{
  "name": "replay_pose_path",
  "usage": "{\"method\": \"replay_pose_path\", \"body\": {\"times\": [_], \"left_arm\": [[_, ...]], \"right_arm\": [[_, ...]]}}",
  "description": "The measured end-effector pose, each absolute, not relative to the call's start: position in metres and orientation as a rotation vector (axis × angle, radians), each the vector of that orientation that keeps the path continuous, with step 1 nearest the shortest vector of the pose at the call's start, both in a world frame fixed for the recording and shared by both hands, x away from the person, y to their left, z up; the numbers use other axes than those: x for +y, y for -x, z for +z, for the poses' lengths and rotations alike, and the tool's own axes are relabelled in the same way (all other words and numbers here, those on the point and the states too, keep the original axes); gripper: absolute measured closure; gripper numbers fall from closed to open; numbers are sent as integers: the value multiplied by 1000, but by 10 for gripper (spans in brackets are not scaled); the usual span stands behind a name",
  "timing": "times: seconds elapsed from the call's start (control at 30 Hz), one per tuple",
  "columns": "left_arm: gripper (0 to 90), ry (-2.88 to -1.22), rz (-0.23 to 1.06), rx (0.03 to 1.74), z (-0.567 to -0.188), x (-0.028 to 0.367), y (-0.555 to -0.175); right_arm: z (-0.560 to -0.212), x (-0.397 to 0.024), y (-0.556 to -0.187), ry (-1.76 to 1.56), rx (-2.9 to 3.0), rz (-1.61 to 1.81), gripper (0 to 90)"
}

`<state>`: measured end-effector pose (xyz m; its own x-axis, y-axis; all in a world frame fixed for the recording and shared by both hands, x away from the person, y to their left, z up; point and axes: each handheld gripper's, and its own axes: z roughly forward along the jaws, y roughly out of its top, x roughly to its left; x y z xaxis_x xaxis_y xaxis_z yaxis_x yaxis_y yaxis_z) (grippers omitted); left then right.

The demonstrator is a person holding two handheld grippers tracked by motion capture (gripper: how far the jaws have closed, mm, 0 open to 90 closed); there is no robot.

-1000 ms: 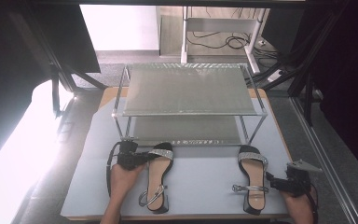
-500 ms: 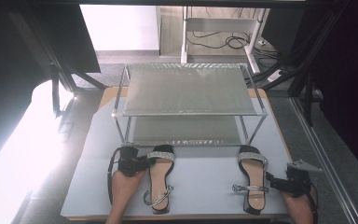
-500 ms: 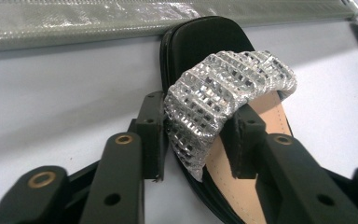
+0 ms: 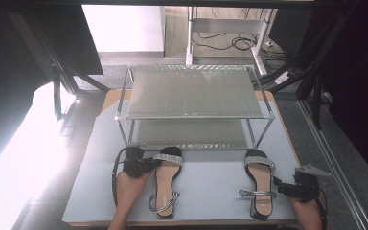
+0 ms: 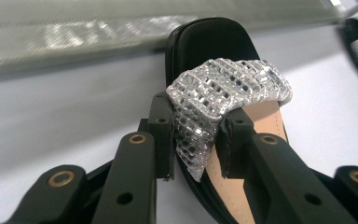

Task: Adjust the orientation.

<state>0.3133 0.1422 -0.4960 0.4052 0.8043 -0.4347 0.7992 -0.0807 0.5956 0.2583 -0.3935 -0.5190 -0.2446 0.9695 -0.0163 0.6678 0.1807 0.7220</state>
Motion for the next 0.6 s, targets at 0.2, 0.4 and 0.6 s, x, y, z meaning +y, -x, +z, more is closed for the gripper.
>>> {"method": "replay_pose_path", "body": {"times": [0.2,0.4,0.6], "left_arm": [[719,-1830,-28,1364,-486,143,-317],[722,-1810,-62,1369,-483,146,-320],[723,-1783,-97,1361,-476,150,-321]], "right_arm": [[-519,-393,-258,-1534,1984,832,95],[-519,-394,-258,-1534,1984,832,95],[-519,-394,-258,-1535,1984,832,95]]}}
